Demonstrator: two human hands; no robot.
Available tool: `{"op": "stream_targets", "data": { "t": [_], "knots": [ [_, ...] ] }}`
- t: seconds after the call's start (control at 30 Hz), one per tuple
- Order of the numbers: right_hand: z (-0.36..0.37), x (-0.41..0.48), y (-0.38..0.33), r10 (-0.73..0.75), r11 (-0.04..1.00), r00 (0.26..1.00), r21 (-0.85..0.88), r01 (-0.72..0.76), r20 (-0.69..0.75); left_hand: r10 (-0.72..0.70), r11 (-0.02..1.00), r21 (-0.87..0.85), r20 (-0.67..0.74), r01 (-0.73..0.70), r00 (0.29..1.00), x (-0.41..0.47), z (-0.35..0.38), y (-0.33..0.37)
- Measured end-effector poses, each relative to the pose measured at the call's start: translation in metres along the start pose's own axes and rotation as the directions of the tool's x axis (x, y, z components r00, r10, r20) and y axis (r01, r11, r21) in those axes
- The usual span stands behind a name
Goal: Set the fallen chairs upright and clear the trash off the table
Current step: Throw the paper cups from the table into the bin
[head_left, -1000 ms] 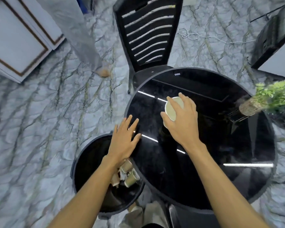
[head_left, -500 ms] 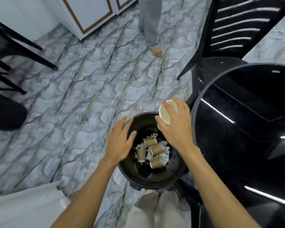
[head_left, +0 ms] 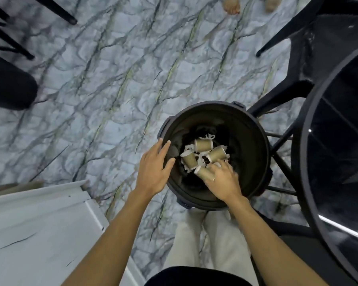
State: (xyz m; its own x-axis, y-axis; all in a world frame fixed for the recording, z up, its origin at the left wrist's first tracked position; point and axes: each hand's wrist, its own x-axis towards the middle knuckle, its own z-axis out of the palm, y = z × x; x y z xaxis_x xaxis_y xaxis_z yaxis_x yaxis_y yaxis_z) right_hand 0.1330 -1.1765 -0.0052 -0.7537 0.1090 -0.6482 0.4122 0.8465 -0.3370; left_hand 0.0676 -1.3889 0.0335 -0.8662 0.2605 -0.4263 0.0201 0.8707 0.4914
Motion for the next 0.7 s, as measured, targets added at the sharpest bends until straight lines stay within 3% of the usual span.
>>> {"op": "stream_targets", "data": {
  "t": [0.27, 0.43, 0.7],
  "knots": [
    [-0.077, -0.021, -0.03, -0.035, 0.992, 0.991, 0.118, 0.05, -0.129, 0.085, 0.996, 0.015, -0.055, -0.085, 0.995, 0.0, -0.048, 0.046],
    [-0.13, -0.046, -0.045, -0.069, 0.976, 0.953, 0.18, 0.126, -0.294, 0.187, 0.982, 0.053, -0.074, -0.184, 0.979, 0.004, -0.075, 0.088],
    [-0.188, -0.109, -0.002, 0.025, 0.956, 0.855, 0.262, 0.131, -0.518, 0.424, 0.892, 0.159, 0.034, -0.424, 0.905, 0.02, -0.065, 0.192]
  ]
}}
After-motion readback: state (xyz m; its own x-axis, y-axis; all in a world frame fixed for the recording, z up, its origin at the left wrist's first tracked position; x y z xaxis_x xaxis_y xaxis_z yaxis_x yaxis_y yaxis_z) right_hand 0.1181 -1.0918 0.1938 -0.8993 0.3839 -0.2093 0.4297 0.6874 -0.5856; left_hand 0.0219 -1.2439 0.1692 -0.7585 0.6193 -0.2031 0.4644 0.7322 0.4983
